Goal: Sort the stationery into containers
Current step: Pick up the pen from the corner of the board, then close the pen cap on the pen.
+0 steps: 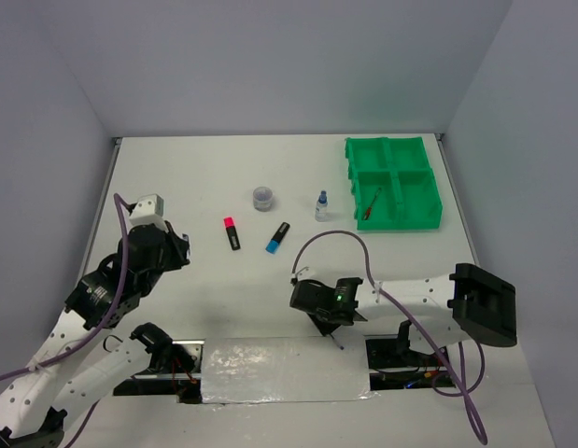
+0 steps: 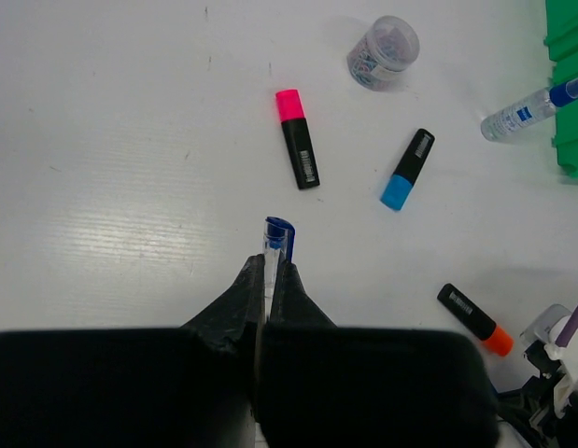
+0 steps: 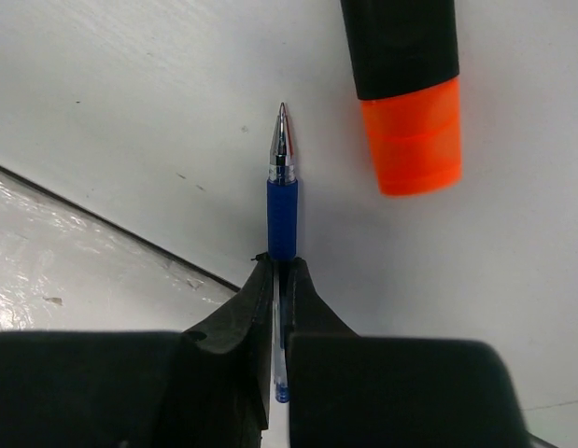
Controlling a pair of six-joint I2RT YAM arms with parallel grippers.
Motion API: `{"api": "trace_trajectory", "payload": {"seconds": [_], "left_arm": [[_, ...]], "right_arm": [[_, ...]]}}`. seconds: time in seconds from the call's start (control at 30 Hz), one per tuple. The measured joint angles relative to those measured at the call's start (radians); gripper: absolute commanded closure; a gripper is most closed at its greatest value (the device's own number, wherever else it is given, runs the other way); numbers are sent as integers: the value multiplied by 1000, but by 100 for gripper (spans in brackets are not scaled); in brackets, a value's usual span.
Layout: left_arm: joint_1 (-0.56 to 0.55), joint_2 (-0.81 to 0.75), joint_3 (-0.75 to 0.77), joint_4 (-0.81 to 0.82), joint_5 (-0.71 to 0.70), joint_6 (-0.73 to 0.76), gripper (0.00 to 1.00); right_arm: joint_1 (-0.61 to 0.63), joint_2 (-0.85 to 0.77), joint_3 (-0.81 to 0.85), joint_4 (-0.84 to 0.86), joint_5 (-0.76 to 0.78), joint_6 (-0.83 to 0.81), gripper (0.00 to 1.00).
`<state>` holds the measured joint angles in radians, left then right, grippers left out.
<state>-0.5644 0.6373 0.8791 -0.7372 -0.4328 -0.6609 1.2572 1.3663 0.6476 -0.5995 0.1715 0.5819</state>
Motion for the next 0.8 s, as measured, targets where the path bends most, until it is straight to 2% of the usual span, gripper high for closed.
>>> {"api": "trace_trajectory", "payload": {"seconds": [0.2,0.33,0.43,0.53,0.67,0.8], "left_arm": [[0,-30,23,-23,9,-28,100],[1,-97,23,39,94,-79,100],[1,-193,-67,218,209,-147,100],[1,-230,-161,374,309,-240,100],[1,-218,-245,540,404,-348,100],[1,-214,-270,634,458,-418,100]], "right_arm": [[31,-27,4,16,-18,0,100],[88,-176,2,91,-76,25,100],[119,-365,-18,315,-98,87,100],[136,-480,-52,574,-103,167,100],[152,-461,-44,814,-99,217,100],[169,-359,-11,905,-95,204,100]]}}
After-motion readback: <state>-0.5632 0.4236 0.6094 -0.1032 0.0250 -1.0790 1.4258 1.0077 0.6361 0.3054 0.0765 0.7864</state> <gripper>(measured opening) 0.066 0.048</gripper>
